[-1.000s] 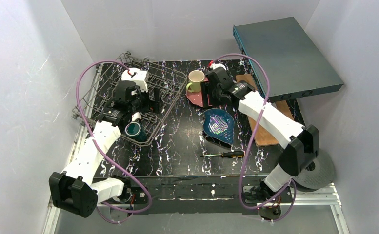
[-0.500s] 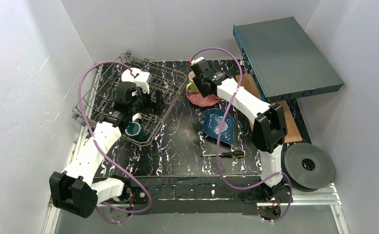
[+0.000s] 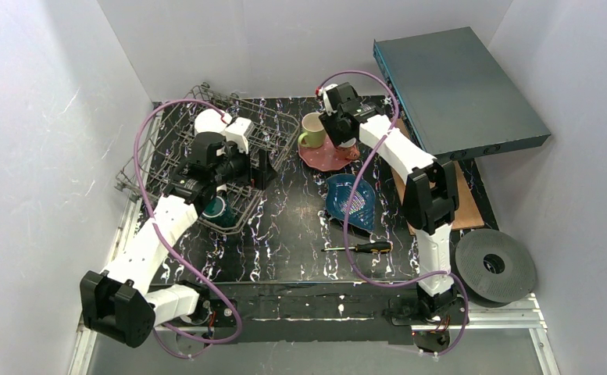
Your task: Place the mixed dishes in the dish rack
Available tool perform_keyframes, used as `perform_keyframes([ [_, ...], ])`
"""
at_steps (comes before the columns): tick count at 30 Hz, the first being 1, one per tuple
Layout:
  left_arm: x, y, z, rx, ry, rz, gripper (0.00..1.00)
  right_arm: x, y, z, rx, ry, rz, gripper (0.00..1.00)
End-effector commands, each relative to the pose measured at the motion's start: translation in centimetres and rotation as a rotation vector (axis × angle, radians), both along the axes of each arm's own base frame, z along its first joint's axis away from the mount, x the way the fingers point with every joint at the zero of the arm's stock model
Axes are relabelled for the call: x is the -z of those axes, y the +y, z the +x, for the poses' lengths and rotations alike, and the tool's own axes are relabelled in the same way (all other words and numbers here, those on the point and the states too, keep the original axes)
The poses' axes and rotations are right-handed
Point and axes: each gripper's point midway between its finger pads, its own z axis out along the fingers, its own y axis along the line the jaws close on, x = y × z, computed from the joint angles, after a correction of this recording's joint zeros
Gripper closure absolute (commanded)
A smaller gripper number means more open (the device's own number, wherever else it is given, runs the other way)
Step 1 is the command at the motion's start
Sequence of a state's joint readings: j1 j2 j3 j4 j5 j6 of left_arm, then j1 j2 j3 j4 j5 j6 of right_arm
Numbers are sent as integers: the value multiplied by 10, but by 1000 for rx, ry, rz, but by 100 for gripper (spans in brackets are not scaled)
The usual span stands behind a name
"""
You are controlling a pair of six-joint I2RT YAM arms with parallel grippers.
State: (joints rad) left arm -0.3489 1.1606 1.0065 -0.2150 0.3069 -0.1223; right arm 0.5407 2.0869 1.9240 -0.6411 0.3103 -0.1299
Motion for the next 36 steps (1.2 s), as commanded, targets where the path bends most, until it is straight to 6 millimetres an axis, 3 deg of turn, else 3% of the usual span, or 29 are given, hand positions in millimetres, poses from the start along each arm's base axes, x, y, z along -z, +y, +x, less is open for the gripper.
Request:
perform_keyframes([
  [1, -1, -8, -3, 46, -7, -9, 2, -4, 25, 4, -75, 13, 115, 42],
  [10, 7, -16, -6, 73, 8, 12, 2, 18, 29, 16, -47, 37, 97, 52],
  [15, 12, -21, -8, 90, 20, 33, 2, 28, 31, 23, -43, 52, 80, 64],
  [21, 13, -19, -7, 80, 19, 45, 2, 46, 35, 21, -51, 90, 82, 73],
  [29, 15, -19, -6, 77, 24, 55, 2, 53, 36, 20, -45, 107, 86, 81],
  [32, 15, -18, -6, 75, 25, 58, 2, 56, 35, 19, -35, 111, 90, 82],
  [35, 16, -18, -6, 75, 26, 60, 2, 58, 33, 20, -23, 108, 84, 68],
  [36, 16, -18, -6, 74, 26, 62, 2, 59, 32, 20, -22, 110, 81, 68],
])
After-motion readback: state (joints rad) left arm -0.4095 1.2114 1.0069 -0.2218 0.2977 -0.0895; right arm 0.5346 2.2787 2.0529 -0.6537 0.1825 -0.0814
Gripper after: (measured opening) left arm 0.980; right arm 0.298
